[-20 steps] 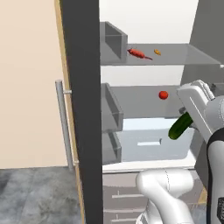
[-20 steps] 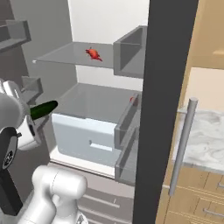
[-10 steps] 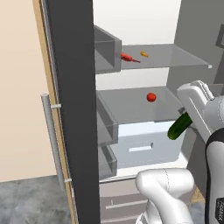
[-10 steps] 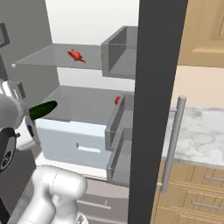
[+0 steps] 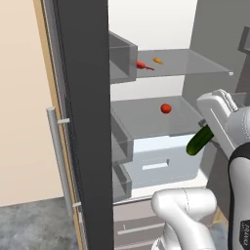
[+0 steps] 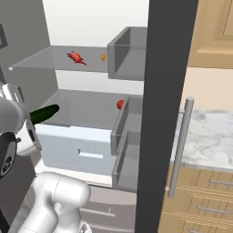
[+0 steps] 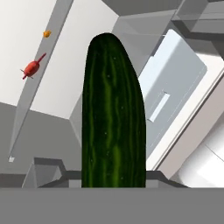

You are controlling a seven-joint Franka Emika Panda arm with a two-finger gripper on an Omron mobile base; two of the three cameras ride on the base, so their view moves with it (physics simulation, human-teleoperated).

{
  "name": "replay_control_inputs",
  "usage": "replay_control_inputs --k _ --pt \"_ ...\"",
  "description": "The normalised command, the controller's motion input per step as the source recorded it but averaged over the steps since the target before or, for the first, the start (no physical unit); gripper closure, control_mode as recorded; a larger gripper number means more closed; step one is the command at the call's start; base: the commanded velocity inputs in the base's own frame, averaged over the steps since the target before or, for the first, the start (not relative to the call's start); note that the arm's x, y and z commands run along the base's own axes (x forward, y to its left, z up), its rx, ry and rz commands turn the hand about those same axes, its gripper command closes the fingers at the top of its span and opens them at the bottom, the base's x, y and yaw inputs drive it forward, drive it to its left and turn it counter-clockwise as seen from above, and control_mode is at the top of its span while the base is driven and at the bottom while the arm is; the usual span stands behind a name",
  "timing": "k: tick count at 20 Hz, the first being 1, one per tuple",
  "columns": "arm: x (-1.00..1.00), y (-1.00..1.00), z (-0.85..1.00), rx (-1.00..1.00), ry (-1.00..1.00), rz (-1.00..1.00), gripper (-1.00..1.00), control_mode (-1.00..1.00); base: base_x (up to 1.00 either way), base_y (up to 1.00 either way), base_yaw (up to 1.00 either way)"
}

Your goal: Transport the fish and cucumber to the fridge. Place the fish on the rack containing meat and place the cucumber on the rack containing the vegetable, ensuring meats and vegetables are on different racks.

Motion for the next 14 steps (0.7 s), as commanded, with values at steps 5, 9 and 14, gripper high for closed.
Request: replay_control_inputs --k 5,9,14 --pt "0.40 0.00 -0.05 0.00 0.02 -0.08 1.00 -1.00 0.60 0.02 -0.13" --pt "0.91 -0.04 -0.23 -0.02 0.05 -0.09 1.00 -1.00 0.00 0.00 0.00" --pt "0.75 -0.11 -0.38 -0.02 0.01 0.00 1.00 -1.00 0.00 0.00 0.00"
